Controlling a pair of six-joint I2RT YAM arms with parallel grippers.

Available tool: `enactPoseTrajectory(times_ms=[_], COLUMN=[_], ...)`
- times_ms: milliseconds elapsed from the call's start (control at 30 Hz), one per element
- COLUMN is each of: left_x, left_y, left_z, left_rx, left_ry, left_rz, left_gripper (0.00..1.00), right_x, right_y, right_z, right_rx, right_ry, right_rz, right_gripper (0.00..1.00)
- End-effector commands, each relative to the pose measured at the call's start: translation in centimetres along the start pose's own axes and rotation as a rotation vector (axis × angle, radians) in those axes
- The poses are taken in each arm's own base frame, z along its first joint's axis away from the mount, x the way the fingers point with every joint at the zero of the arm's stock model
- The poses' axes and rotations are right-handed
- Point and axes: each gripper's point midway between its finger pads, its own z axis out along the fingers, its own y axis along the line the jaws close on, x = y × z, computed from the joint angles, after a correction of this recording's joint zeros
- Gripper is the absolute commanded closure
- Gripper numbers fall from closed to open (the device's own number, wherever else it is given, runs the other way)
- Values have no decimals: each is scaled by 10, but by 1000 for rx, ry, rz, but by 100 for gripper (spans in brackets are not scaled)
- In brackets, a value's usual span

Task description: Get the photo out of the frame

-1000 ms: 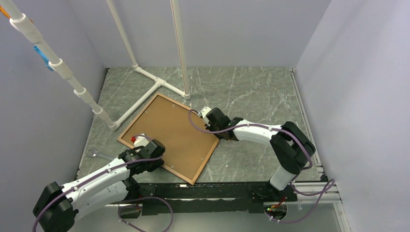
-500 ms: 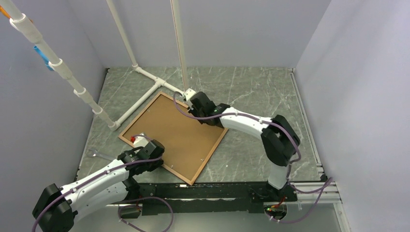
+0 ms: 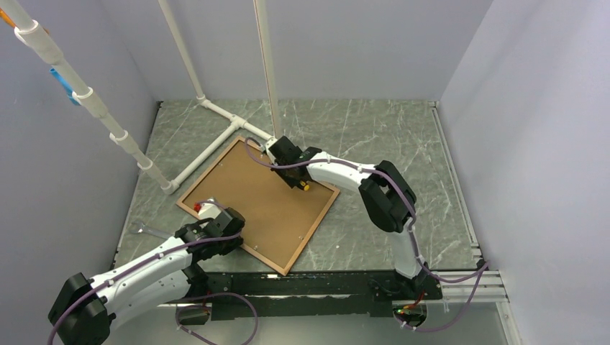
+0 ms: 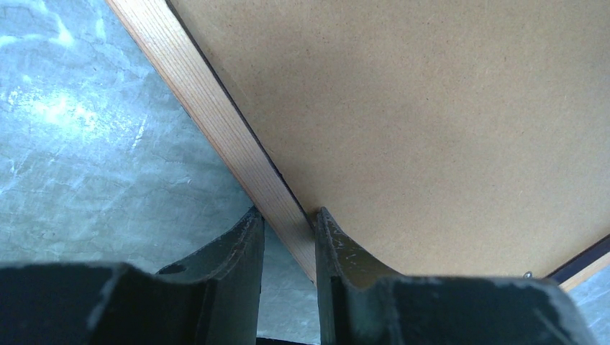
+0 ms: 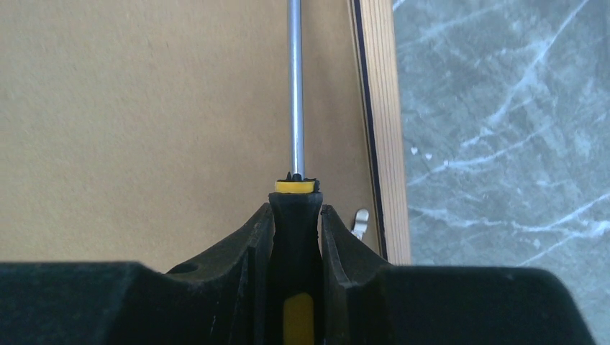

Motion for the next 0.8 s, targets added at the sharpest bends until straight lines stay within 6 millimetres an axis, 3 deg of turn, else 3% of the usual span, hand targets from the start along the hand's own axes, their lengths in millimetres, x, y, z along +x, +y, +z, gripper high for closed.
enactPoseTrajectory(times_ms=[0,233,767], left_x=[-3,-4,-8], left_y=[5,6,5], left_z=[-2,-4,-6], left_rx=[-28,-23,-8], left_ry=[-11,-17,-32], left_rz=[34,42,54], left_gripper=[100,100,100], right_x=[-24,-26,-36], right_y=[-2,-6,-6], right_z=[3,22,42], right_rx=[-1,22,-14], right_ry=[-24,4,-1], right_rz=[36,61,27], right_gripper=[100,100,100])
